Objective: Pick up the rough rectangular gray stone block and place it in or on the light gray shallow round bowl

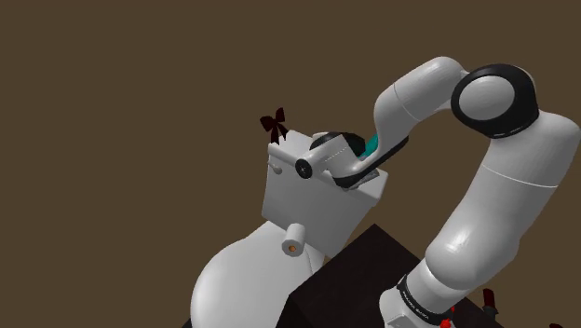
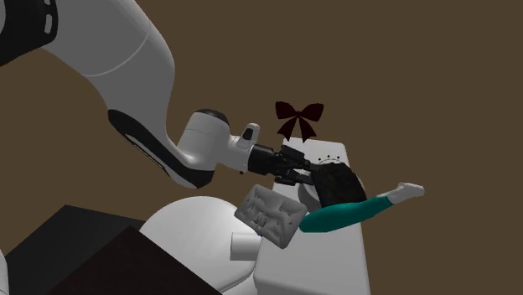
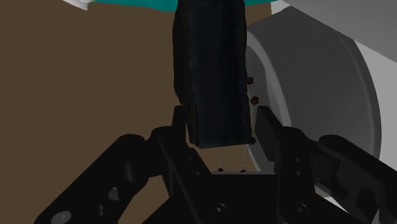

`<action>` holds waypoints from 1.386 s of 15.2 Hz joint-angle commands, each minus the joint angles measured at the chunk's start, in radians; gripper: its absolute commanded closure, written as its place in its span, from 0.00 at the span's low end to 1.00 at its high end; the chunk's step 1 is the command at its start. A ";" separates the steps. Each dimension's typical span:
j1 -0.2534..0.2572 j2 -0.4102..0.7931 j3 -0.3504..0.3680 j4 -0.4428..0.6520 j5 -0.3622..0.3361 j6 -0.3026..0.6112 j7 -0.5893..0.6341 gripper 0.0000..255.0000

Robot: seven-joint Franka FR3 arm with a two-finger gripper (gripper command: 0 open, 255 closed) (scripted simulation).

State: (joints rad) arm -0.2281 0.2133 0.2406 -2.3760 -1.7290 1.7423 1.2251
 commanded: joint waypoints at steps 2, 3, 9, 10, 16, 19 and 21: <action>-0.003 0.006 -0.002 -0.003 0.004 0.002 0.000 1.00; -0.003 0.006 -0.002 -0.003 0.004 0.002 0.000 1.00; -0.007 0.006 0.002 -0.003 0.004 0.001 0.000 0.00; 0.007 -0.003 0.019 -0.013 0.030 -0.016 -0.001 0.00; 0.042 -0.024 0.072 -0.032 0.103 -0.066 -0.004 0.00; 0.040 -0.024 0.074 -0.032 0.102 -0.066 -0.004 0.00; 0.039 -0.024 0.076 -0.032 0.102 -0.066 -0.004 0.00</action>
